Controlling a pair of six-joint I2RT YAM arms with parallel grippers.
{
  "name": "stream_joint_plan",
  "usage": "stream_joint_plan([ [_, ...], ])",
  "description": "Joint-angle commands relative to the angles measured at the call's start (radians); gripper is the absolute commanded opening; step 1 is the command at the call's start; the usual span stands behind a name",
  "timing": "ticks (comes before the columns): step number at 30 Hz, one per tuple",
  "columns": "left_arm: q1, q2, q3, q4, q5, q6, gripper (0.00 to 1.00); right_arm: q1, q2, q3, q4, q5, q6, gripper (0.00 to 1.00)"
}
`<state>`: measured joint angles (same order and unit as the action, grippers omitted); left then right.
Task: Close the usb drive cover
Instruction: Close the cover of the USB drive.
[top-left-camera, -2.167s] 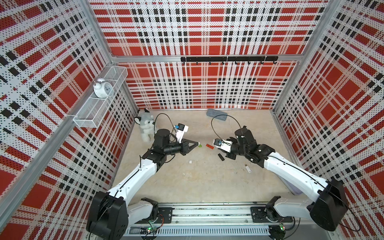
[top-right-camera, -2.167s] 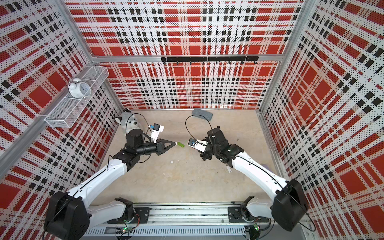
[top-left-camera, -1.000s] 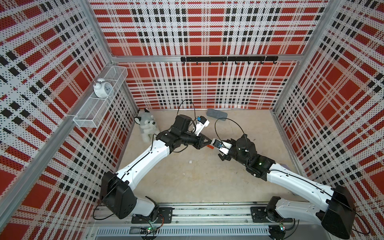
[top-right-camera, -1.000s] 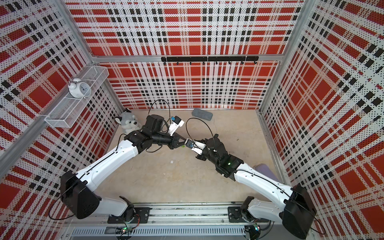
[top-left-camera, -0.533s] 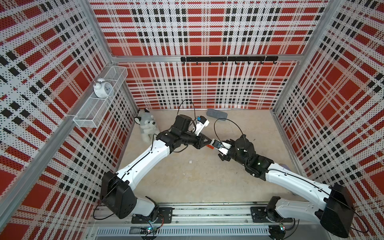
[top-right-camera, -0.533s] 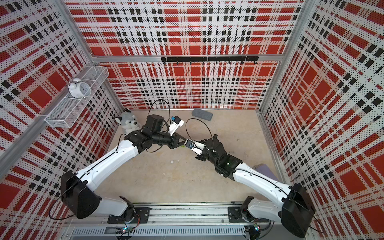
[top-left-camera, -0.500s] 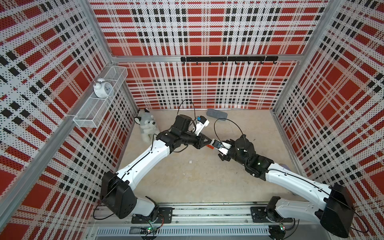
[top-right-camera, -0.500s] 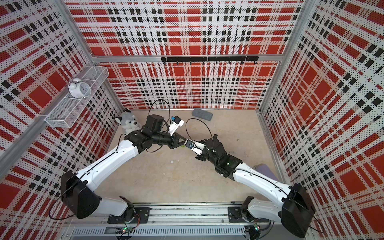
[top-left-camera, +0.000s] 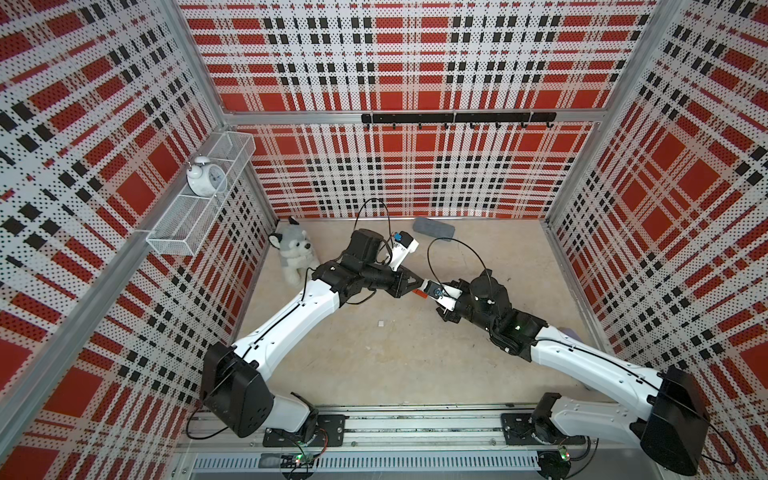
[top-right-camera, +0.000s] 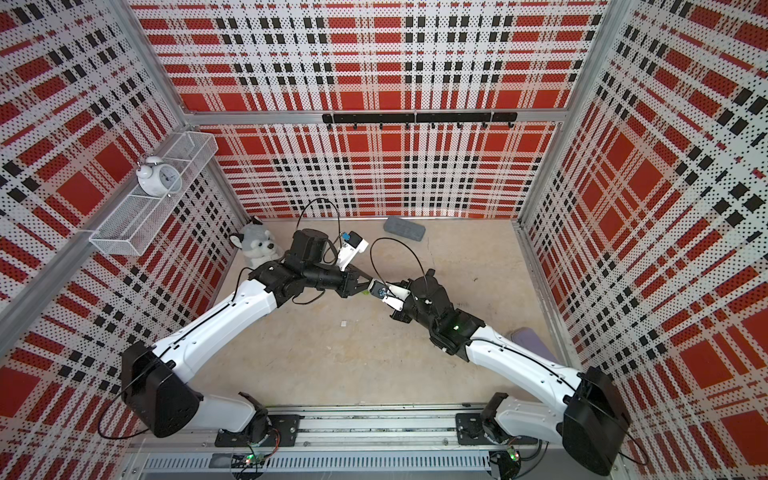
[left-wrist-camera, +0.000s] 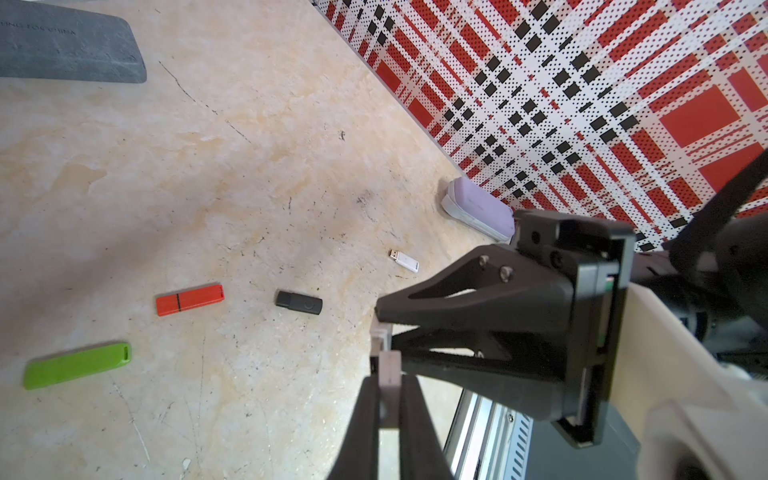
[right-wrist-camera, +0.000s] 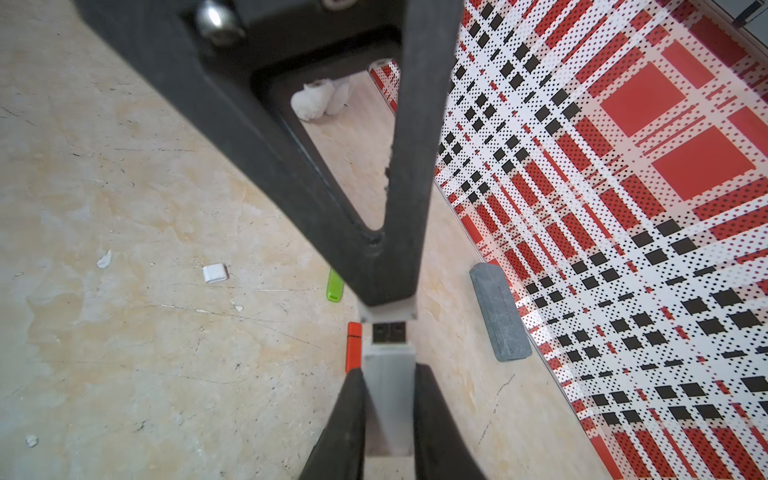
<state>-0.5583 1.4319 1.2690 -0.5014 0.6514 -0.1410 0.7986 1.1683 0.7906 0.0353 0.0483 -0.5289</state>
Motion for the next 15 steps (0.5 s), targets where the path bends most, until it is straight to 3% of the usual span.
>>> stream_joint_plan([
  [1,-0.011,0.015,0.006,0.022,0.028,0.003,0.01,0.017,-0.026,-0.014,0.071,-0.014,-0.006,0.08],
  [15,-0.009,0.009,0.014,0.018,0.001,0.002,0.01,0.021,-0.041,-0.026,0.056,0.043,-0.028,0.07],
])
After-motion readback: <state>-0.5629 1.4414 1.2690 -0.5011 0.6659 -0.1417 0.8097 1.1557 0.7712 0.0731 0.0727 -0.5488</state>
